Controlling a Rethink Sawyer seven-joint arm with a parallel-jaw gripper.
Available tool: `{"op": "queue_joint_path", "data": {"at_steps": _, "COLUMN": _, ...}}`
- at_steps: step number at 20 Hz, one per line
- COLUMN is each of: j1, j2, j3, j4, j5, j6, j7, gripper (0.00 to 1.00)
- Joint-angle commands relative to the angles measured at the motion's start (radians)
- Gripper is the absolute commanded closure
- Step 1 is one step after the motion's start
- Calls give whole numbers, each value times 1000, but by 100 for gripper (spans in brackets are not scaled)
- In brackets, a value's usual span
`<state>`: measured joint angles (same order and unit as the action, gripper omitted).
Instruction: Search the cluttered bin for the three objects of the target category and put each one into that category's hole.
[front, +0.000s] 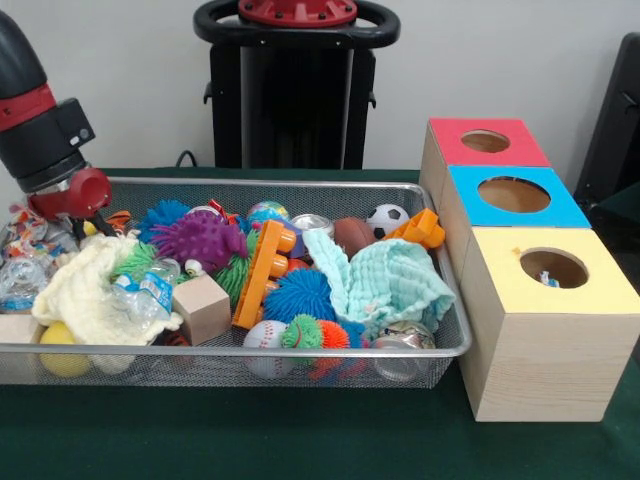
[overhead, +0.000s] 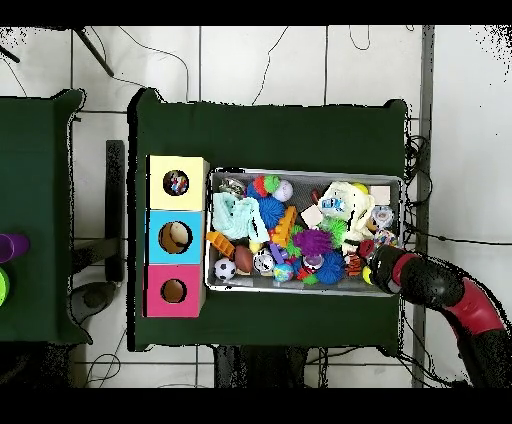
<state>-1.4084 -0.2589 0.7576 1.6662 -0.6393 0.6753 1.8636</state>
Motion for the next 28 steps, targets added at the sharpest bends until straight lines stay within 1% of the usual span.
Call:
{"op": "queue_joint_path", "data": {"at_steps": 1, "j1": 47, "j2": 159, "j3": -21, "j4": -222, "j5": -98, "j6": -97, "j7": -221, "gripper": 0}}
{"op": "queue_joint_path", "data": {"at_steps": 4, "j1": 57, "j2": 121, "j3": -17, "j4": -200, "j5": -102, "j6": -91, "j7": -190, "gripper": 0}}
{"op": "queue_joint_path", "data": {"at_steps": 7, "j1": 76, "j2": 54, "j3": -17, "j4": -158, "j5": -100, "j6": -82, "j7": -142, "gripper": 0}}
{"op": "queue_joint_path", "data": {"at_steps": 10, "j1": 87, "j2": 7, "j3": -16, "j4": -132, "j5": -90, "j6": -74, "j7": -116, "gripper": 0}}
{"op": "queue_joint_path", "data": {"at_steps": 12, "j1": 91, "j2": -48, "j3": -5, "j4": -120, "j5": -59, "j6": -27, "j7": -112, "gripper": 0}}
{"op": "queue_joint_path", "data": {"at_steps": 14, "j1": 102, "j2": -127, "j3": 14, "j4": -115, "j5": -4, "j6": 52, "j7": -100, "gripper": 0}}
{"op": "queue_joint_path", "data": {"at_steps": 16, "j1": 121, "j2": -206, "j3": 27, "j4": -123, "j5": 40, "j6": 127, "j7": -92, "gripper": 0}}
{"op": "queue_joint_path", "data": {"at_steps": 17, "j1": 135, "j2": -232, "j3": 28, "j4": -137, "j5": 57, "j6": 167, "j7": -91, "gripper": 0}}
{"op": "queue_joint_path", "data": {"at_steps": 19, "j1": 160, "j2": -256, "j3": 22, "j4": -169, "j5": 87, "j6": 228, "j7": -88, "gripper": 0}}
{"op": "queue_joint_path", "data": {"at_steps": 21, "j1": 169, "j2": -262, "j3": 14, "j4": -169, "j5": 100, "j6": 233, "j7": -79, "gripper": 0}}
{"op": "queue_joint_path", "data": {"at_steps": 26, "j1": 181, "j2": -294, "j3": -7, "j4": -135, "j5": 115, "j6": 199, "j7": -66, "gripper": 0}}
{"op": "queue_joint_path", "data": {"at_steps": 28, "j1": 191, "j2": -294, "j3": -15, "j4": -143, "j5": 126, "j6": 208, "j7": -73, "gripper": 0}}
